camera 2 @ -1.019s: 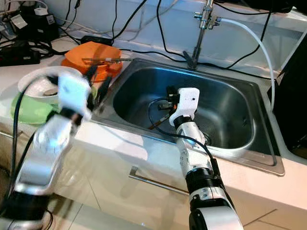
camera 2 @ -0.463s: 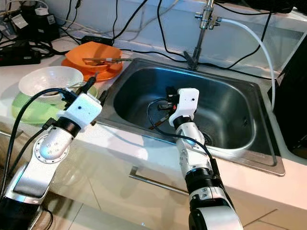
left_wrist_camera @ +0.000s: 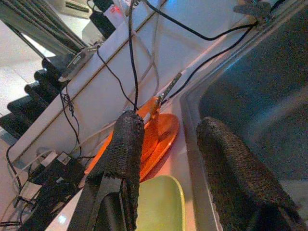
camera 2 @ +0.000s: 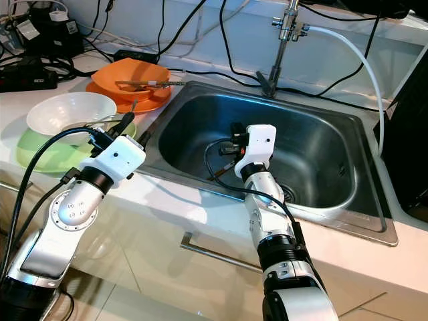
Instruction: Kitchen organization
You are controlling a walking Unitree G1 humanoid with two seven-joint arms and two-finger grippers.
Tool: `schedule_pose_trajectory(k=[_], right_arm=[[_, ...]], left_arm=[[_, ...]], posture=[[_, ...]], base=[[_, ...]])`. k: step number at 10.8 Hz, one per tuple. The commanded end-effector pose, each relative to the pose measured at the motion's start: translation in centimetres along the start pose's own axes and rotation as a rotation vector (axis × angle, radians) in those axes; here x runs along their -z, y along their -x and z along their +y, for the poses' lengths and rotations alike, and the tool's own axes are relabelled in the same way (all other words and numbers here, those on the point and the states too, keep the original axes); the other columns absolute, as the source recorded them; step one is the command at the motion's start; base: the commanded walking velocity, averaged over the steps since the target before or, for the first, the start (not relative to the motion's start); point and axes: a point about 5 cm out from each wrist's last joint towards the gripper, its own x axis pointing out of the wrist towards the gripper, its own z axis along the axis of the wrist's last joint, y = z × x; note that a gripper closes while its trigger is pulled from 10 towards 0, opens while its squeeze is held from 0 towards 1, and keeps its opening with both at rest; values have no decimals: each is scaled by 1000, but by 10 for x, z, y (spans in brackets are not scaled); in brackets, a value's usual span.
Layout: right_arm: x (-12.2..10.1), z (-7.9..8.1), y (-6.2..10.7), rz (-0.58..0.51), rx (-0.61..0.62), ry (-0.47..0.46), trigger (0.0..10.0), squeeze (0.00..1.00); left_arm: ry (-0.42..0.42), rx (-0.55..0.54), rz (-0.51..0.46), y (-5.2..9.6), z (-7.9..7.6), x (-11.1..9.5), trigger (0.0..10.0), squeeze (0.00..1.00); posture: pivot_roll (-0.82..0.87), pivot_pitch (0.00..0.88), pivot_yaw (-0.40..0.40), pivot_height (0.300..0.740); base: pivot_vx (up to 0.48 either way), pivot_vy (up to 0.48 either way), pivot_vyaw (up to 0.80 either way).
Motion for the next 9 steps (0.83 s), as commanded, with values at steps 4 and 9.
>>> schedule_pose_trajectory(k=[4, 9], right_arm=[[-8, 0, -5, -28, -11, 13, 10000, 0], [-7, 1, -4, -27, -10, 8, 10000, 0]], left_arm=[[-28, -15, 26, -3, 3, 2, 10000, 0], [-66, -34, 57, -12, 7, 6, 10000, 0]], posture=[[247, 0, -62, 740], [246, 0, -61, 740]], base=[[0, 0, 0], [0, 0, 0]])
